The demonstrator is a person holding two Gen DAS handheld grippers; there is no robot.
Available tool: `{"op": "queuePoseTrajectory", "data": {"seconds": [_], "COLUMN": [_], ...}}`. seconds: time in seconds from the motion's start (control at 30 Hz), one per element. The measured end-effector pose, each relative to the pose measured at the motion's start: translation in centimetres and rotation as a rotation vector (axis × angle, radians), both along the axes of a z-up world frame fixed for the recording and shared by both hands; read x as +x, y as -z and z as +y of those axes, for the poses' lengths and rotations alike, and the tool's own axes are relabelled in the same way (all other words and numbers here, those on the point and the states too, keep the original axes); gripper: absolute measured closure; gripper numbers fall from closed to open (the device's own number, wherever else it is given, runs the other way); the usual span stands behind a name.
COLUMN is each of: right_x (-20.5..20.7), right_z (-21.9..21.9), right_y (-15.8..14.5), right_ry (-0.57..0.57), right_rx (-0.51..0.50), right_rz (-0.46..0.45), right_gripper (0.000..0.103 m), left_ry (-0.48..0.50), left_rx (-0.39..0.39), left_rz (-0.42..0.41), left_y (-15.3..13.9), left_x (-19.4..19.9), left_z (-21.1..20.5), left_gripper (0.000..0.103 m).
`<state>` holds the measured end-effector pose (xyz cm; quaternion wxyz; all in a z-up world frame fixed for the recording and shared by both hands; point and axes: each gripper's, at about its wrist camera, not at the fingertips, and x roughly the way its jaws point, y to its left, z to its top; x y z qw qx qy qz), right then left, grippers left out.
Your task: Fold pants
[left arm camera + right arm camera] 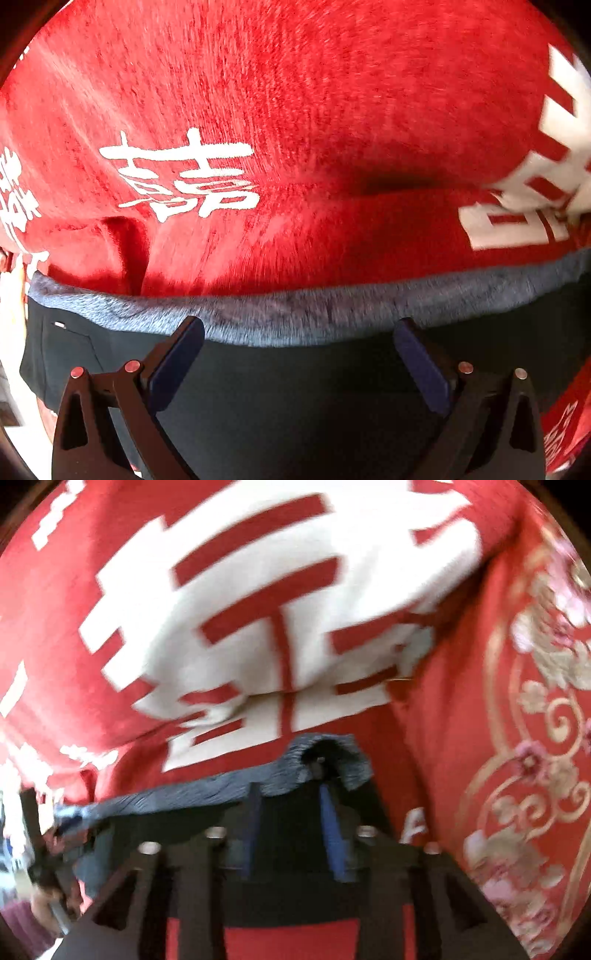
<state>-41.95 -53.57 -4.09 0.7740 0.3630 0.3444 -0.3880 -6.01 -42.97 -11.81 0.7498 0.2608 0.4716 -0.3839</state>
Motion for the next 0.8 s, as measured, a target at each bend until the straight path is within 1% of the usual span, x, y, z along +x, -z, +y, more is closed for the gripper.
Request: {"op": "queuePoseTrajectory", "data": {"seconds": [0.07,0.13,0.17,0.2,0.27,0.3,0.33,0.37,0.43,0.5,0.53,0.6,0.63,0.67,0.7,0.73,0.77,0.8], "right_x": [1.4,2.9,3.3,3.1,1.9,0.9,-0.1,-0.6,-0.9,0.2,1.3,2.8,3.6,3.5,3.2,2.4,1.1,-0.2], "right_z": [0.5,0.7,0.7,0.7,0.8,1.0,1.3,1.5,2.0,2.2,2.0,1.4,1.1,0.6,-0.3,-0.9,-1.3,-1.5], "right_y": [0.4,1.1,1.4,0.9,0.0,-1.0,-1.8,-2.4,-3.1,-2.5,-1.4,0.9,1.8,2.9,4.2,4.7,4.5,4.0], "right_ry": [-0.046,-0.063,-0.052,-0.013,0.067,0.109,0.126,0.127,0.089,0.005,-0.049,-0.077,-0.074,-0.056,-0.017,0.015,0.06,0.122], "right_rx": [-0.005,-0.016,-0.029,-0.075,-0.156,-0.2,-0.224,-0.236,-0.246,-0.194,-0.133,-0.04,-0.019,0.001,0.025,0.04,0.048,0.067], "right_rz": [0.027,0.064,0.081,0.117,0.154,0.151,0.129,0.115,0.067,0.052,0.049,0.065,0.079,0.108,0.154,0.142,0.061,0.023], "right_gripper": [0.056,0.056,0.056,0.056,0.056,0.056,0.056,0.056,0.056,0.056,0.056,0.056,0.056,0.056,0.061,0.063,0.063,0.062], "left_ry": [-0.014,-0.01,-0.008,-0.013,-0.022,-0.027,-0.03,-0.035,-0.042,-0.047,-0.047,-0.045,-0.048,-0.054,-0.06,-0.064,-0.067,-0.071], "left_rx": [0.017,0.045,0.045,0.031,0.027,0.027,0.029,0.032,0.038,0.048,0.05,0.051,0.055,0.061,0.063,0.061,0.055,0.053], "left_rz": [0.014,-0.017,-0.029,-0.034,-0.026,-0.027,-0.027,-0.025,-0.026,-0.041,-0.046,-0.062,-0.071,-0.084,-0.098,-0.11,-0.118,-0.122], "left_y": [1.1,2.5,2.8,2.8,2.9,2.9,3.0,3.1,3.4,3.5,3.8,3.8,3.7,3.4,3.1,2.7,2.3,1.8], "left_x": [0.8,0.8,0.5,0.6,1.0,1.0,1.2,1.4,1.7,1.7,2.1,2.3,2.5,2.8,3.1,3.4,3.8,4.3], "left_z": [-1.0,-1.7,-1.8,-1.7,-1.6,-1.5,-1.5,-1.5,-1.7,-2.0,-2.2,-2.5,-2.6,-2.6,-2.4,-2.0,-1.4,-0.5], "left_gripper": [0.0,0.0,0.0,0.0,0.0,0.0,0.0,0.0,0.0,0.0,0.0,0.0,0.0,0.0,0.0,0.0,0.0,0.0]}}
